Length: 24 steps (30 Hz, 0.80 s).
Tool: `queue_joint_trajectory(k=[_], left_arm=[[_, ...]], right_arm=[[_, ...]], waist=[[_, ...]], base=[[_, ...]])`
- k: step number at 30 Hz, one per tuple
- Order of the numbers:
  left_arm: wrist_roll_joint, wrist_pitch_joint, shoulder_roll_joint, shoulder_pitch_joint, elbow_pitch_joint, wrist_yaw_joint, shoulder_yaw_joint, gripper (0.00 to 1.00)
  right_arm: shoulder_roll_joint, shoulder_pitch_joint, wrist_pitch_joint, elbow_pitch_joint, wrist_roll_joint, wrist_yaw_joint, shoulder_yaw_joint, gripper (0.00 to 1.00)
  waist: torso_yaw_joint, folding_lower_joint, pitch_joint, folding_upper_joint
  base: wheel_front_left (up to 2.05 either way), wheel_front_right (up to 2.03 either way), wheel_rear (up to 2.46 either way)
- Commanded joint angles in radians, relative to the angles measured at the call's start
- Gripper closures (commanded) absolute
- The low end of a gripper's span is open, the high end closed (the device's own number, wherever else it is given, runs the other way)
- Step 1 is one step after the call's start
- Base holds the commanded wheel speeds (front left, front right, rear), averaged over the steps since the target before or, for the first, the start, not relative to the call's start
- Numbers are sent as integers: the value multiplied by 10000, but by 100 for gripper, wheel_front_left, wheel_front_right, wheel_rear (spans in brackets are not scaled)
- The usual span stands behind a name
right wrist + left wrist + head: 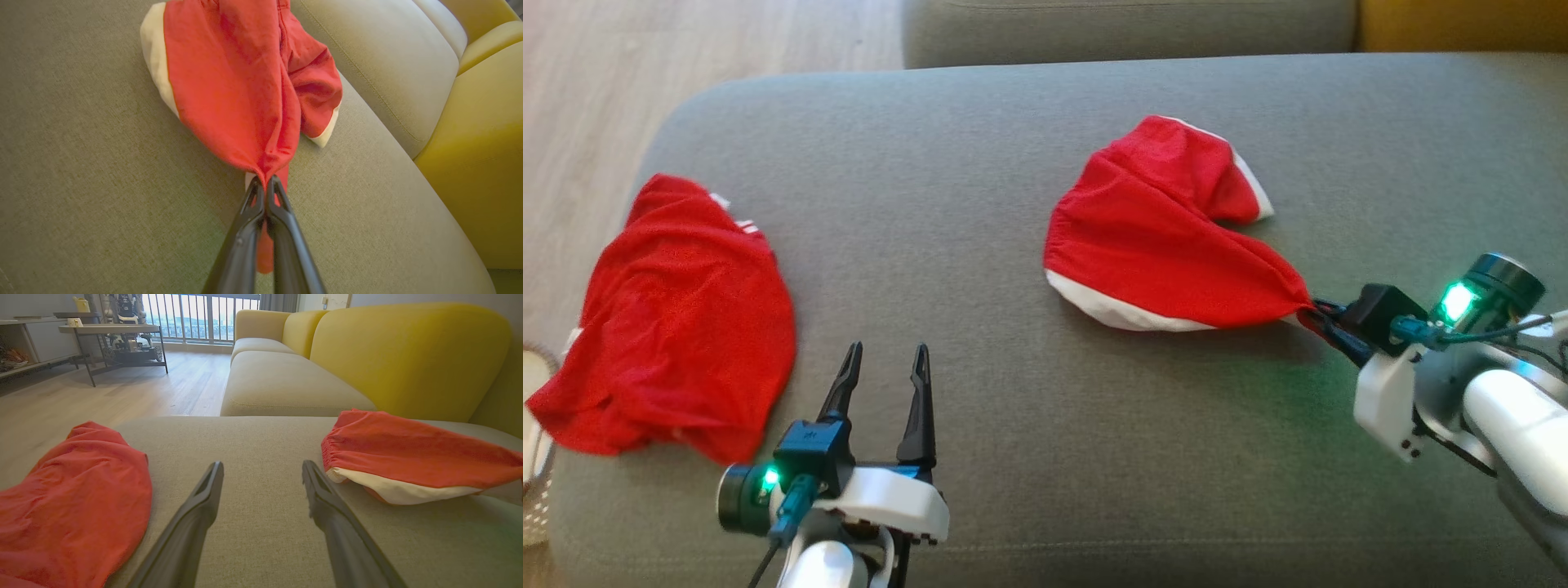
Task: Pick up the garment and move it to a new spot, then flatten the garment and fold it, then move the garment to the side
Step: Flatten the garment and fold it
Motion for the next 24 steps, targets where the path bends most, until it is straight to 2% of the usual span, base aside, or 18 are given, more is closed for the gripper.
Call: queue_joint_trajectory(k=[1,7,10,13,16,19,24], left_arm=[[109,-53,-28,-492,-251,-55,286,0],[223,-53,-28,-622,-53,-123,339,0],[242,-53,-28,-695,-49,-121,385,0],[173,-53,-28,-780,-132,-110,426,0],[70,-53,-28,-896,-260,-79,432,0],[-22,-53,-28,-1030,-375,-37,369,0],[-294,-53,-28,-1194,-584,116,330,0]], right_arm=[[-144,71,26,-364,158,-6,-54,0],[100,97,65,-976,722,-6,-372,0],[220,116,2,-1277,777,-6,-1057,0],[534,265,-272,-1582,507,-6,-2212,0],[1284,704,-804,-2042,349,-6,-3695,0],[2308,1370,-1406,-2625,178,-6,-5106,0],[3909,2601,-2157,-3495,42,-6,-6351,0]], waist=[[-159,0,12,0],[-690,0,20,0],[-987,0,4,0],[-1275,0,0,0],[-1513,0,25,0],[-1702,0,69,0],[-2005,0,200,0]], base=[[0,0,0],[0,0,0],[0,0,0],[0,0,0],[0,0,0],[0,0,0],[0,0,0]])
